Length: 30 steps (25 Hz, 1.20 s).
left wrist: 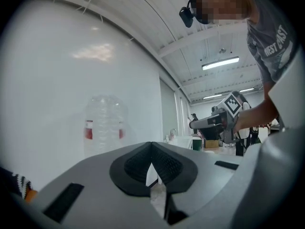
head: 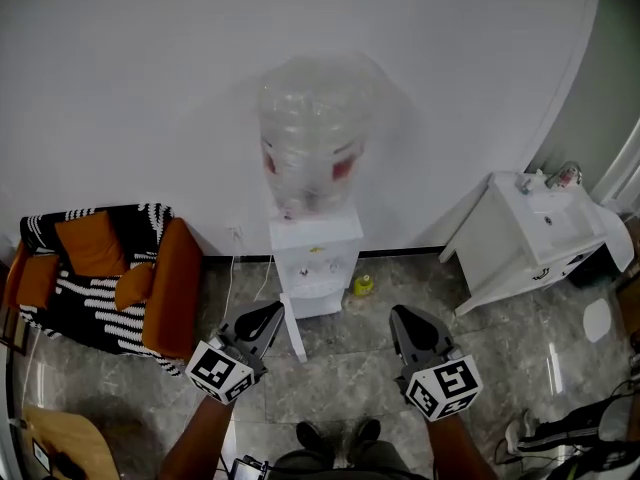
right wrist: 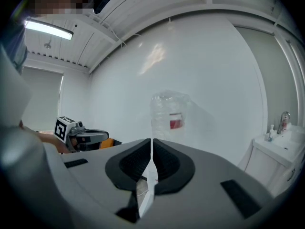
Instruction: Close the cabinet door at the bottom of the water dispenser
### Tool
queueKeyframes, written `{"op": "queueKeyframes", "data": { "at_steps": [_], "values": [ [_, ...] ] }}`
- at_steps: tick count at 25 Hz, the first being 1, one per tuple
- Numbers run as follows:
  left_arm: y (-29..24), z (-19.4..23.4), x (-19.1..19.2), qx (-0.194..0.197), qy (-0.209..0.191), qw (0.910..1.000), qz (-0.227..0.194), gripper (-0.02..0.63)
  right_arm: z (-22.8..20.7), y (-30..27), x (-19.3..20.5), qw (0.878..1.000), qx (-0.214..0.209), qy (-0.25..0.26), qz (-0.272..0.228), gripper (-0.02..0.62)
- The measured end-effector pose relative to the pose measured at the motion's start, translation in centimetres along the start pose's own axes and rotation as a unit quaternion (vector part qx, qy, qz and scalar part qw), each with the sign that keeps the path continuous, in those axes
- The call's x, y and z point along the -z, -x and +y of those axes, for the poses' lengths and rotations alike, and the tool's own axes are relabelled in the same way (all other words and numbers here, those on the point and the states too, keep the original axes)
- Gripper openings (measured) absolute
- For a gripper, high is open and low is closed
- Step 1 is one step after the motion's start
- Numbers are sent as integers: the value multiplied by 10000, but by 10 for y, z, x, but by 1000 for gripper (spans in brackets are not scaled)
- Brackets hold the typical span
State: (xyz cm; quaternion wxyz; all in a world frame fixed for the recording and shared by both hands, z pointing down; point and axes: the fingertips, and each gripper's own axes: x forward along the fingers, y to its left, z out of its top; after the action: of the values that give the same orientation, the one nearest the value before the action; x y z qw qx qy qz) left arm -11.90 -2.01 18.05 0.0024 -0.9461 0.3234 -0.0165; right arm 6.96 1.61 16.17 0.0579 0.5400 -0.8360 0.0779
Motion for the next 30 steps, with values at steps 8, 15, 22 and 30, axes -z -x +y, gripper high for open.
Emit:
{"op": "queueKeyframes", "data": {
  "at_steps": [8,15,22,30],
  "values": [
    [-14,34,99,-222,251,9975,628,14,-25,-46,47,9991,-55,-230,359,38],
    [-10,49,241,-586,627,9855,1462,14,-50,-98,124,9958,-324,-334,788,38],
    [-5,43,363,-708,792,9774,1827,15,-67,-140,216,9919,-553,-402,1067,40],
    [1,22,485,-792,1180,9631,2285,72,-67,-156,316,9863,-496,-665,1424,40]
  ]
}}
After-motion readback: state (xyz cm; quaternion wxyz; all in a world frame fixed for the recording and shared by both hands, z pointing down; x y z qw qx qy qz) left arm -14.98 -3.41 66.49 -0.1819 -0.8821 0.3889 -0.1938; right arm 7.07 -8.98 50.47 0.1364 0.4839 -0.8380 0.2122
